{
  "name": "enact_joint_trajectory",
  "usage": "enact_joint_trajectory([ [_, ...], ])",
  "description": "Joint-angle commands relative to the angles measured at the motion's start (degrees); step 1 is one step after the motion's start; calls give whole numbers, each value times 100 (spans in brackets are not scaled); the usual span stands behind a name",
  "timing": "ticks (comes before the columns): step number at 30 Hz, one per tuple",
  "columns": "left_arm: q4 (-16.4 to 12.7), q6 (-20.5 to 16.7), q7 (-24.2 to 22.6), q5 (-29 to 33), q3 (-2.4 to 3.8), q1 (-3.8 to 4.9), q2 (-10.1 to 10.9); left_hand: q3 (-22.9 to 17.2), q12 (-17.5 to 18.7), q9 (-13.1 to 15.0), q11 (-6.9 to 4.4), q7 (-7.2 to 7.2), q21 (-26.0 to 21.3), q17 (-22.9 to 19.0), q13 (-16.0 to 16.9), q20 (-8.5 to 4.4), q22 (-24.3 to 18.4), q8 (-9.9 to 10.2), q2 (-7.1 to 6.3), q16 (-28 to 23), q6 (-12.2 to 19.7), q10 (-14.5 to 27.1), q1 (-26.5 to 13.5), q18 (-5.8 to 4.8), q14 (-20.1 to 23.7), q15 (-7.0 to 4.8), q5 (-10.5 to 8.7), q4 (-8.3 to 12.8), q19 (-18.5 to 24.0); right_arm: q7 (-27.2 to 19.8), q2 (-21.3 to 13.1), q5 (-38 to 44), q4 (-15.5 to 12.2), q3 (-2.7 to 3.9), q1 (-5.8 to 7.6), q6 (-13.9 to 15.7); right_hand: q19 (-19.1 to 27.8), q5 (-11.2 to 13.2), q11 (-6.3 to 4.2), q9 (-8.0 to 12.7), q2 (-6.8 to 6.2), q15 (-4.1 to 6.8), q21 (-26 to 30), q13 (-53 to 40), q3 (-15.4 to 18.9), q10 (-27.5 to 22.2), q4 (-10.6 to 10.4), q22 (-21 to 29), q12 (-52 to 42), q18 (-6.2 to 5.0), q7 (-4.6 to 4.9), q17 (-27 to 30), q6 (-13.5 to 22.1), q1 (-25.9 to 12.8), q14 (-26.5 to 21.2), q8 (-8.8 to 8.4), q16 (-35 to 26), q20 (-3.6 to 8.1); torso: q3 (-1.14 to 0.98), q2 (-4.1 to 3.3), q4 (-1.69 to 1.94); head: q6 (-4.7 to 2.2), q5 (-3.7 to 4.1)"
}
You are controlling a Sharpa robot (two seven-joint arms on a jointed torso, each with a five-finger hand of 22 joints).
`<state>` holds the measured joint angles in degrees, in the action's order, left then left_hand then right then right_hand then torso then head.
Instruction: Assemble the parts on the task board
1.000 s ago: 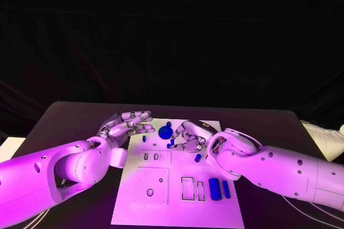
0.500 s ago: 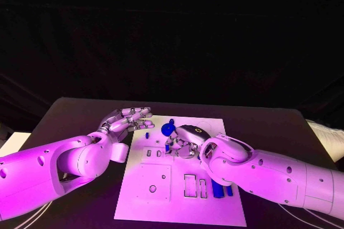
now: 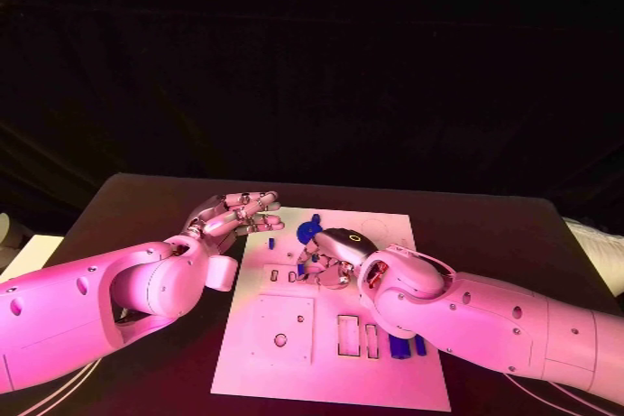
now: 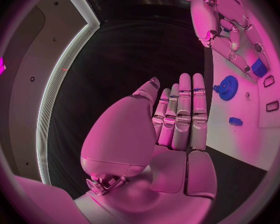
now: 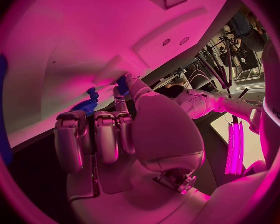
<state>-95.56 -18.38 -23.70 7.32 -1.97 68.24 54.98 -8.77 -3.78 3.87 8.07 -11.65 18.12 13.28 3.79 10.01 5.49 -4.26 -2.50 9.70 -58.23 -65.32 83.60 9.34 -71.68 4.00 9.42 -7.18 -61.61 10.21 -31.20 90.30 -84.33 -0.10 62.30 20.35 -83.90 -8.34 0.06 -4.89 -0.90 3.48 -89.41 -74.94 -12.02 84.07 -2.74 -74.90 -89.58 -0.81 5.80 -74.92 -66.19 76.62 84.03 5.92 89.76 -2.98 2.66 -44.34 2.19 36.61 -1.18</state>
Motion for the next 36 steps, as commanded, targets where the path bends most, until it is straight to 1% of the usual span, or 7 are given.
enact_joint_trajectory([
  [1,0,82,-84,5,4,7,-17,-42,16,-1,2,-27,-22,5,-7,10,-8,30,-19,-19,11,52,48,108,9,25,-20,-2,-19,112,29,163,58,-25,-47,-227,-519,-14,-2,-96,5,19,15,-1473,-4,568,26,-1347,27,42,-121,-1507,-156,-13,597,-6,23,39,2,3,2,-2,-9],
  [8,3,78,-94,5,4,7,-21,-42,16,-1,2,-27,-22,5,-7,10,-8,30,-19,-19,11,52,48,108,9,25,-20,-2,-19,133,47,215,76,-28,-58,-390,-509,-7,9,-95,-37,9,23,-1467,10,563,43,-1330,40,38,-109,-1496,-143,-37,594,-27,18,32,1,3,-6,10,-12],
  [11,2,62,-113,5,4,7,-21,-44,16,-1,2,-28,-22,6,-7,10,-8,31,-20,-20,13,52,47,108,8,25,-20,-1,-19,146,28,242,49,-29,-61,-508,-511,-8,14,-94,-58,5,21,-1471,17,566,53,-1334,32,39,-103,-1505,-137,-44,597,-36,23,28,1,1,1,12,14],
  [17,7,46,-125,5,4,7,-23,-47,16,-2,2,-28,-23,7,-6,10,-9,33,-22,-22,15,51,46,108,8,25,-20,0,-19,179,12,269,22,-33,-64,-635,-508,-11,20,-92,-82,0,24,-1461,25,559,62,-1329,53,38,-95,-1493,-127,-56,594,-49,17,24,1,2,-7,32,20],
  [19,6,25,-138,5,4,7,-26,-50,16,-2,2,-29,-22,8,-6,10,-9,34,-22,-23,16,51,47,108,7,25,-20,2,-19,194,7,285,8,-36,-64,-664,-506,-12,25,-91,-93,-3,25,-1458,29,557,65,-1326,58,37,-89,-1492,-119,-65,594,-58,17,21,1,3,2,43,40],
  [26,12,9,-148,5,4,7,-27,-50,16,-2,2,-29,-22,8,-6,10,-9,34,-22,-23,16,51,47,108,7,25,-20,2,-19,254,-4,349,-19,-44,-65,-720,-501,-12,33,-88,-111,-10,29,-1451,37,551,67,-1317,74,35,-79,-1485,-108,-84,592,-72,13,16,-3,3,-3,45,41],
  [36,18,16,-143,5,4,6,-28,-56,18,-3,5,-31,-22,10,-7,9,-10,39,-27,-27,23,56,46,108,5,25,-20,6,-20,340,-23,444,-62,-51,-64,-698,-483,-13,91,-53,-218,-57,46,-1382,89,497,59,-1285,221,28,-10,-1424,15,-195,579,-176,-15,-22,-1,4,0,46,14],
])
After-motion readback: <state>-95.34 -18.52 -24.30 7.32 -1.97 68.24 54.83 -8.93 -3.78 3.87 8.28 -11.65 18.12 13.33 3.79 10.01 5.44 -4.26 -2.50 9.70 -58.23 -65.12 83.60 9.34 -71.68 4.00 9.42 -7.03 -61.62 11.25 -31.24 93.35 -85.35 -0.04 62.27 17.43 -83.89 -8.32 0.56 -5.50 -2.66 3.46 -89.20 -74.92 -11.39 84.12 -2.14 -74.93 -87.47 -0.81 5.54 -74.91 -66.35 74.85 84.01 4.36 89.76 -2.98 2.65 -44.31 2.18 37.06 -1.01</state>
